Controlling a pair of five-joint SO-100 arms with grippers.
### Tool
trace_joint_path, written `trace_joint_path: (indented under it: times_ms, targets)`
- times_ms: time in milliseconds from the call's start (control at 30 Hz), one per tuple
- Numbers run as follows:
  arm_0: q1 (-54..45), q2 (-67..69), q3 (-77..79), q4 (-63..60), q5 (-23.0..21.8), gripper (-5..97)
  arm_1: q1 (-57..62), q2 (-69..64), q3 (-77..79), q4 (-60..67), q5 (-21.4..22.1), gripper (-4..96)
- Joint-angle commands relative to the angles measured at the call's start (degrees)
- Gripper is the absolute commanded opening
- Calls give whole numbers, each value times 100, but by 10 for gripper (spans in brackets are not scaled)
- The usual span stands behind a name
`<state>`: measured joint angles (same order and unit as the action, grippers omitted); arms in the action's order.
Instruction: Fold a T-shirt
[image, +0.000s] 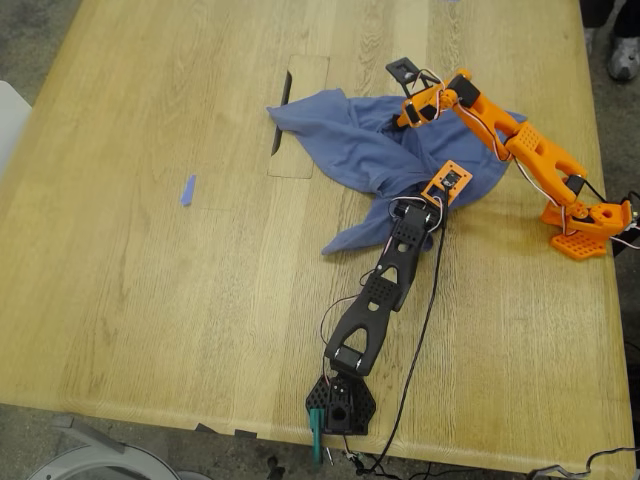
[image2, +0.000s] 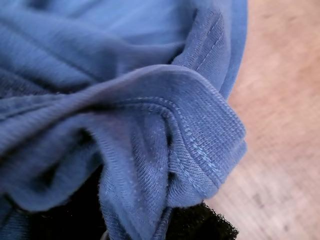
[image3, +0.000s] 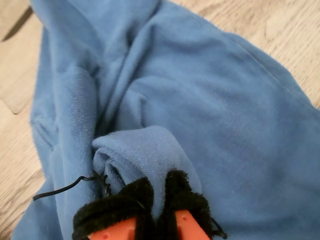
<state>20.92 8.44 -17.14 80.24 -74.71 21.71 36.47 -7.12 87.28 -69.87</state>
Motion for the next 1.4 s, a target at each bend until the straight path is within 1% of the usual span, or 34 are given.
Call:
trace_joint_path:
  times_ms: [0, 433, 700, 867, 1200, 1367]
  targets:
    - [-765, 940, -185, 334, -9, -1, 53, 703, -114, -18, -70, 2]
    - [-738, 3059, -193, 501, 9, -1, -246, 1371, -114, -272, -202, 2]
    - [-1002, 4386, -193, 1046, 35, -1, -519, 2065, -114, -492, -325, 2]
    - [-1090, 4896, -202, 1081, 35, -1, -633, 2443, -114, -562, -431, 2]
    - [-1090, 5748, -211, 1037, 35, -1, -782, 2900, -114, -1503, -650, 2]
    - [-1204, 6152, -211, 905, 44, -1, -1011, 3173, -114, -1731, -729, 3]
